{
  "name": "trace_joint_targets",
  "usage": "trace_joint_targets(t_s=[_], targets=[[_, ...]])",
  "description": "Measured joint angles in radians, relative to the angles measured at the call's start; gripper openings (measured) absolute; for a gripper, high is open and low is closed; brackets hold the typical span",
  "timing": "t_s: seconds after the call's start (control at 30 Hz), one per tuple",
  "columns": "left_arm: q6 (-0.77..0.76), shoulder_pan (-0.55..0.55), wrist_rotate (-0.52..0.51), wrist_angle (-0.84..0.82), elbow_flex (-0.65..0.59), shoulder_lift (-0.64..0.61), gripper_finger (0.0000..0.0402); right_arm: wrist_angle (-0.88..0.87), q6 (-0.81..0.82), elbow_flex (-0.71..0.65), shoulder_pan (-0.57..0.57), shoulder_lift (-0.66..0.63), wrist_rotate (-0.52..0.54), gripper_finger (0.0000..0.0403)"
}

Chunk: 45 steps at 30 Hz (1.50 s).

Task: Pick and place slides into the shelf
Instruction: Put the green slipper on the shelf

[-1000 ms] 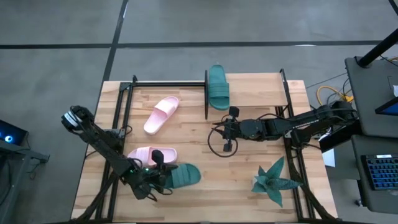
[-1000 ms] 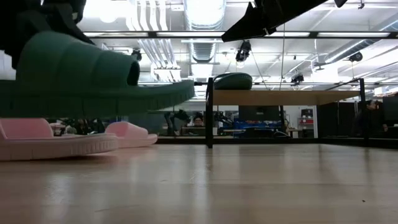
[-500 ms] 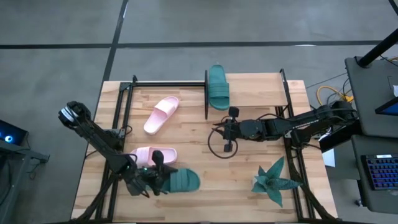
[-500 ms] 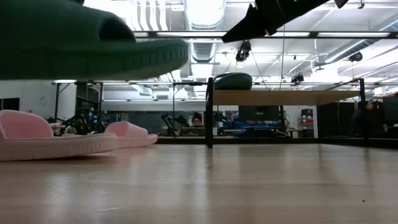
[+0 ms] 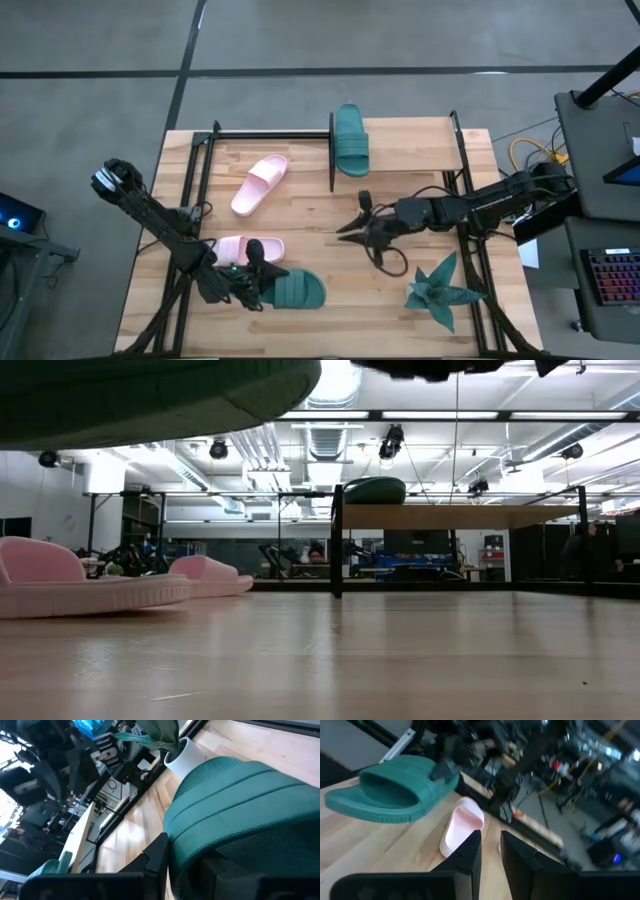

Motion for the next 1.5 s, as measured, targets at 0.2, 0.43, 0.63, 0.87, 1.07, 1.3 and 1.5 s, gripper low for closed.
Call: trace_joint_targets(t_s=[0.2,0.43,0.63,0.87,1.07,1.3,1.5], targets=[[-0.001,0.018,0.007,0.003,-0.004,-0.013,0.0044,0.047,-0.177,-0.004,0.071,0.000,0.003,0.0063],[-0.001,0.019,0.008,0.005,-0.005,-0.027,0.0044,0.056,-0.334,-0.002,0.151,0.000,0.067,0.0063],[-0.069,0.021,-0.059,0.010,-0.005,-0.074,0.0044,0.028,-0.522,-0.002,0.195,0.000,0.072,0.0064],[-0.218,0.040,-0.089,0.010,-0.005,-0.149,0.0044,0.033,-0.649,-0.002,0.212,0.000,0.074,0.0080],[-0.323,0.060,-0.093,0.009,-0.004,-0.202,0.0044,0.043,-0.660,-0.002,0.211,0.000,0.098,0.0112],[-0.342,0.066,-0.087,0.003,-0.008,-0.216,0.0044,0.043,-0.660,-0.002,0.211,0.000,0.109,0.0142],[-0.342,0.069,-0.082,0.004,-0.008,-0.200,0.0044,0.041,-0.765,-0.002,0.211,0.003,0.109,0.0160]])
